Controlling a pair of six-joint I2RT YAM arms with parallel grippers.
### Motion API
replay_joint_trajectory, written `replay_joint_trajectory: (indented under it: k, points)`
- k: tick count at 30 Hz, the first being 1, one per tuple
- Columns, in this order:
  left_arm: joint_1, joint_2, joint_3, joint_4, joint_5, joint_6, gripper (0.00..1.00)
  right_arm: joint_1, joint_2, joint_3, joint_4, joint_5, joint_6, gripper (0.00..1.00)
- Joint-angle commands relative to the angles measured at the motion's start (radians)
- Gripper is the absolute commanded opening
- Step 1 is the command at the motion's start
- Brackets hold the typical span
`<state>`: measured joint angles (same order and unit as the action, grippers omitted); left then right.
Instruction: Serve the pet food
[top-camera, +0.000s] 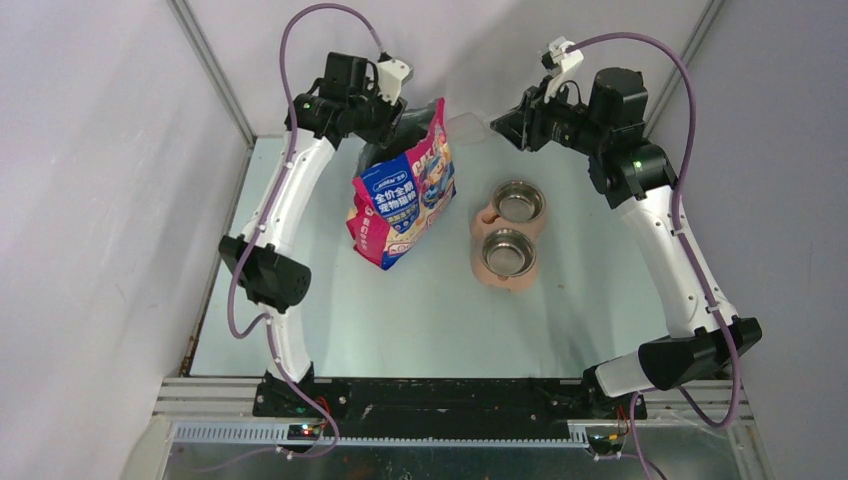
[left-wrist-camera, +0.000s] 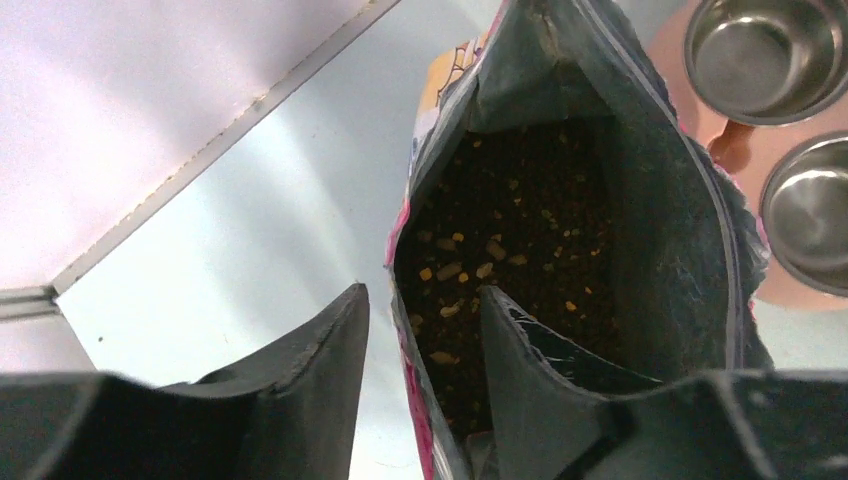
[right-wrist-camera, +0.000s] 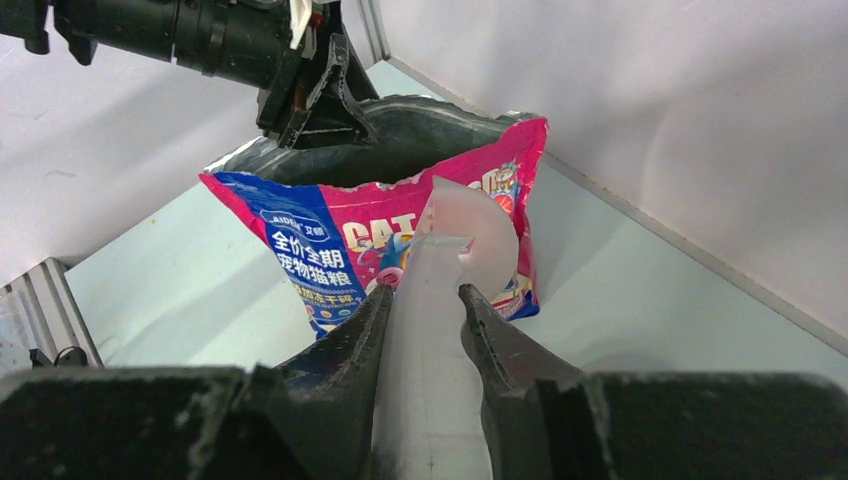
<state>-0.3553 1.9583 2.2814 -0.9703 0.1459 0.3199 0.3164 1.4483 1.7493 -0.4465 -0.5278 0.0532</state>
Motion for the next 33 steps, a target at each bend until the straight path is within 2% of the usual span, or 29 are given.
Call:
replay_joint_trajectory:
  k: [1, 6, 9, 11, 16, 17, 21, 25, 29, 33]
  points:
    - [-0.009, -0.081, 0.020, -0.021, -0.149, -0.021, 0.55, -0.004, -0.015, 0.012, 0.042, -0.028, 0.015, 0.00]
    - [0.007, -0.088, 0.017, -0.141, -0.198, -0.073, 0.56, 0.005, 0.006, 0.024, 0.044, -0.045, 0.021, 0.00]
    - [0.021, -0.088, 0.014, -0.180, -0.177, -0.089, 0.49, 0.012, 0.024, 0.035, 0.043, -0.058, 0.019, 0.00]
    - [0.036, -0.090, 0.006, -0.195, -0.158, -0.100, 0.40, 0.016, 0.038, 0.058, 0.043, -0.065, 0.018, 0.00]
    - [0.066, -0.100, -0.037, -0.172, -0.011, -0.049, 0.04, 0.031, 0.093, 0.123, 0.063, -0.083, 0.029, 0.00]
    - [0.067, -0.111, -0.052, -0.135, -0.002, -0.038, 0.02, 0.039, 0.114, 0.155, 0.067, -0.085, 0.033, 0.00]
    - [0.067, -0.143, -0.128, 0.026, 0.022, -0.033, 0.00, 0.067, 0.189, 0.262, 0.084, -0.086, 0.036, 0.00]
    - [0.060, -0.123, -0.039, 0.114, 0.050, -0.067, 0.00, 0.092, 0.248, 0.325, 0.071, -0.074, -0.007, 0.00]
    - [0.046, -0.133, 0.001, 0.167, 0.096, -0.084, 0.00, 0.087, 0.273, 0.316, 0.024, -0.075, -0.046, 0.00]
    - [0.018, -0.189, -0.100, 0.208, 0.143, -0.076, 0.00, 0.082, 0.233, 0.246, -0.035, -0.080, -0.114, 0.00]
